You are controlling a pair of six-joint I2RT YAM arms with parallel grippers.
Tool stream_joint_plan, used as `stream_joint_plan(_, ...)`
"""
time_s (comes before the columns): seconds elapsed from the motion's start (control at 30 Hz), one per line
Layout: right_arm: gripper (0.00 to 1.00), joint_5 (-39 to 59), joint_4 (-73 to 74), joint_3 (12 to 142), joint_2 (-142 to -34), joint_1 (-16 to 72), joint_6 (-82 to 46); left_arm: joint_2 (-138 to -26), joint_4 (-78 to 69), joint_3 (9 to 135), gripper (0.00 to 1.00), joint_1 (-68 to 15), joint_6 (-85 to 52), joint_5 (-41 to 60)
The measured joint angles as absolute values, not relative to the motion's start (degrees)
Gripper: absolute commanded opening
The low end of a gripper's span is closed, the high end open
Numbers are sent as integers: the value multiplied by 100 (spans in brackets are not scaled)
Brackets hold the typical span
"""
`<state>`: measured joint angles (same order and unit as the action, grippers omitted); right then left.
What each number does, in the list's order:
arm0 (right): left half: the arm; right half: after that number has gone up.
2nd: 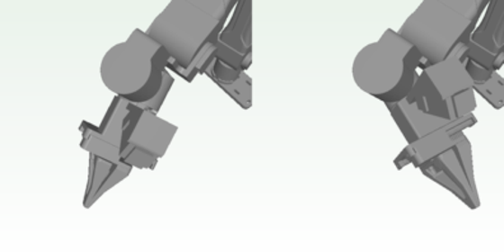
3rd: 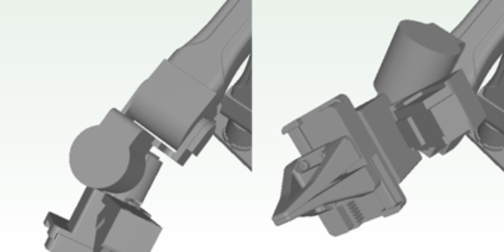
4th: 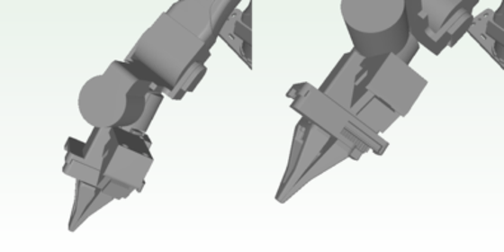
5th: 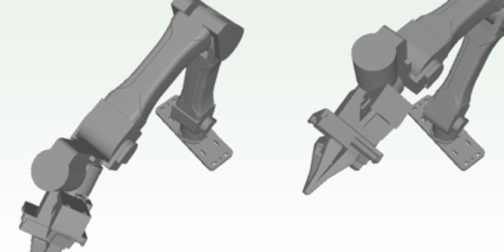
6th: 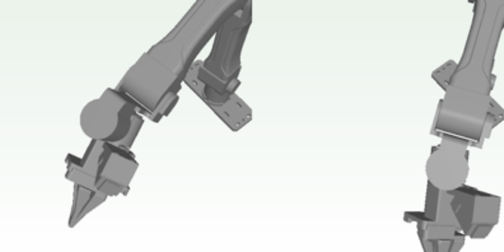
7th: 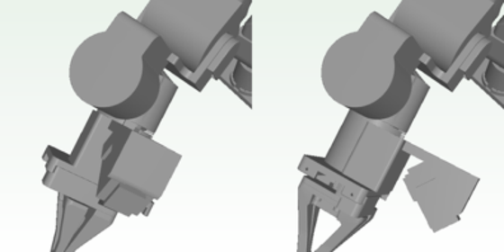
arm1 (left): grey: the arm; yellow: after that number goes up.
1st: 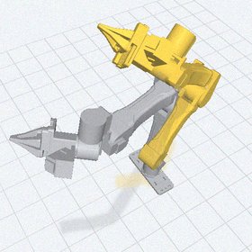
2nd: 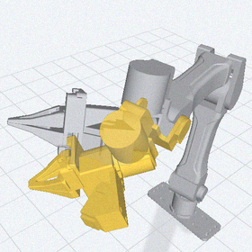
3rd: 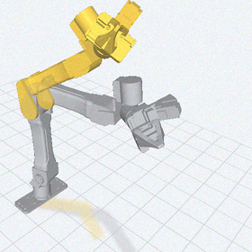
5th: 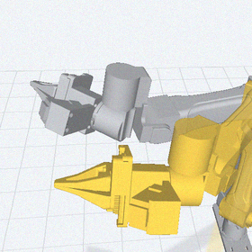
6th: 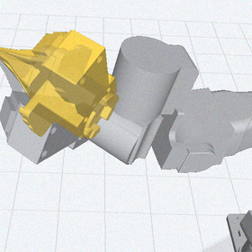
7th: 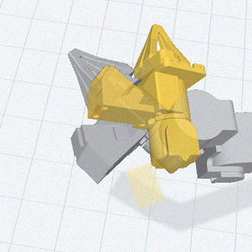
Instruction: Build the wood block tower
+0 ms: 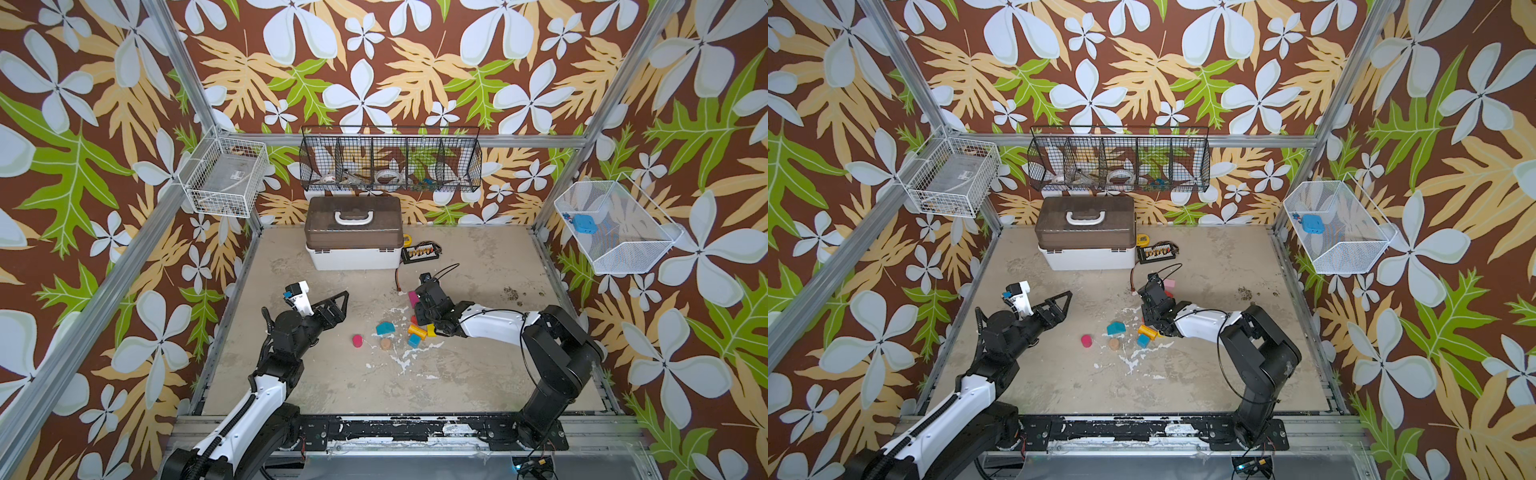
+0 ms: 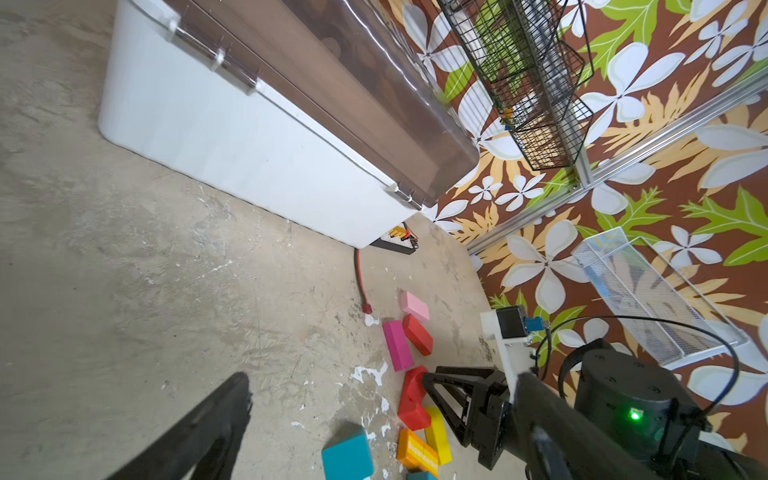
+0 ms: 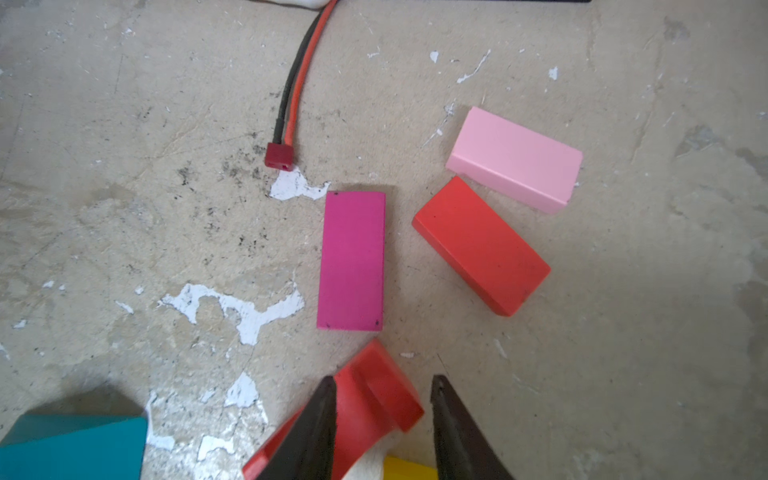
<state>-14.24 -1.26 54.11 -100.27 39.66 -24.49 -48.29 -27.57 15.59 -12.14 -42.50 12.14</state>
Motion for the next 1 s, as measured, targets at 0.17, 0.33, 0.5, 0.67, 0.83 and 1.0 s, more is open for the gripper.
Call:
stream_joint_plan(0.17,35,-1306,-60,5439,-10154,3903,-2379,-4908,-2703,1739,100,-1210,-4038,1094)
stream_joint_plan(0.33,29,-1225,-56,5437,-10200,3826,-2379,-4943,-2668,1752,100,-1210,-3992,1052)
stream_joint_plan(0.5,29,-1256,-34,5358,-10136,3830,-2381,-4884,-2637,1785,100,-1205,-3913,1052)
stream_joint_plan(0.67,30,-1310,-5,5334,-10138,3820,-2399,-4788,-2630,1785,100,-1205,-3889,1035)
stream_joint_plan(0.83,31,-1313,-5,5317,-10151,3798,-2399,-4753,-2630,1785,100,-1205,-3892,1033)
stream_joint_plan(1.0,22,-1308,34,5288,-10154,3798,-2399,-4775,-2637,1785,100,-1205,-3892,1035)
